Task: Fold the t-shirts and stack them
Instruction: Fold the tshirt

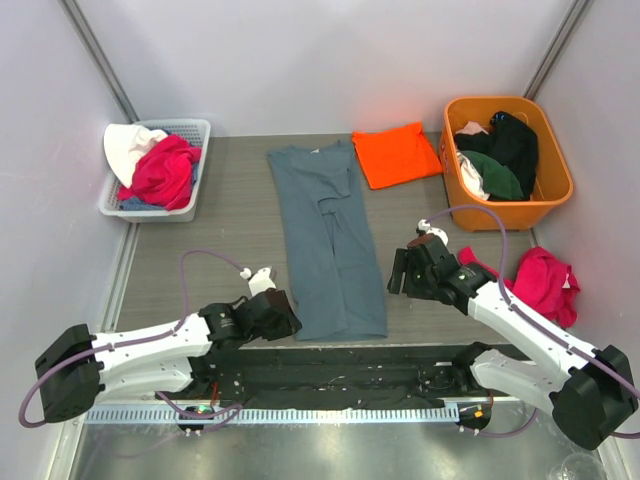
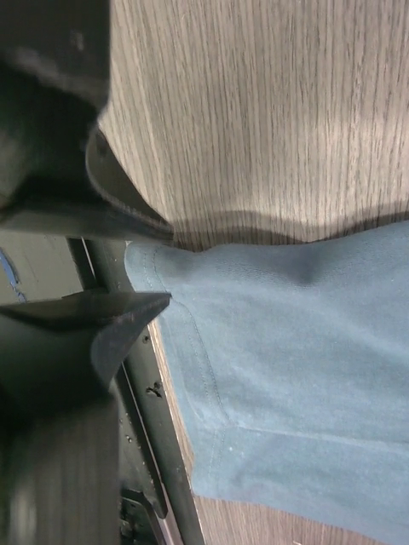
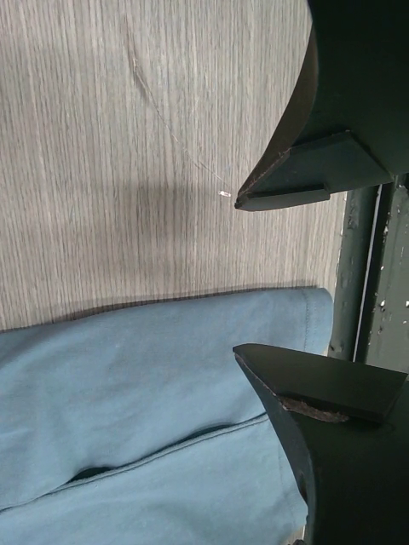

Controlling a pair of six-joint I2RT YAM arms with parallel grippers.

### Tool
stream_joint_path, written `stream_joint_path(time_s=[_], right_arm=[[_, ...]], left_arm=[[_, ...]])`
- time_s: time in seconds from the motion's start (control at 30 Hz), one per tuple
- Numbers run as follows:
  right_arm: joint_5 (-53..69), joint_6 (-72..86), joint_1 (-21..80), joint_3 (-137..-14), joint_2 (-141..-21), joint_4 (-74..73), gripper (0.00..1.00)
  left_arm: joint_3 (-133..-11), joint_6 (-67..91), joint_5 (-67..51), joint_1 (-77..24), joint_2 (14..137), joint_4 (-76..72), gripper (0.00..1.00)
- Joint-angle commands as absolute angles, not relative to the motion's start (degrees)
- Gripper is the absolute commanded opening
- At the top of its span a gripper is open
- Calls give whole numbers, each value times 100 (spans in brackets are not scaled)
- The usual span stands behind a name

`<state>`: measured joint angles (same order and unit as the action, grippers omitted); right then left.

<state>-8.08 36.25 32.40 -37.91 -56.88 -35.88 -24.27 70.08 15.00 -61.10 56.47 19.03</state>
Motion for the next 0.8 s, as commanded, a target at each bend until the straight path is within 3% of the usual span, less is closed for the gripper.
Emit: stream_joint_path(time_s=[0.0, 0.77], right_arm=[[-756, 3709, 3252, -3744, -5590, -3525, 72], [-747, 3718, 3252, -3612, -5634, -3489, 72]], left_arm=[[-2601, 6961, 1608, -6126, 5686, 1898, 37], [-2988, 6855, 1529, -6293, 6249, 1740, 38]])
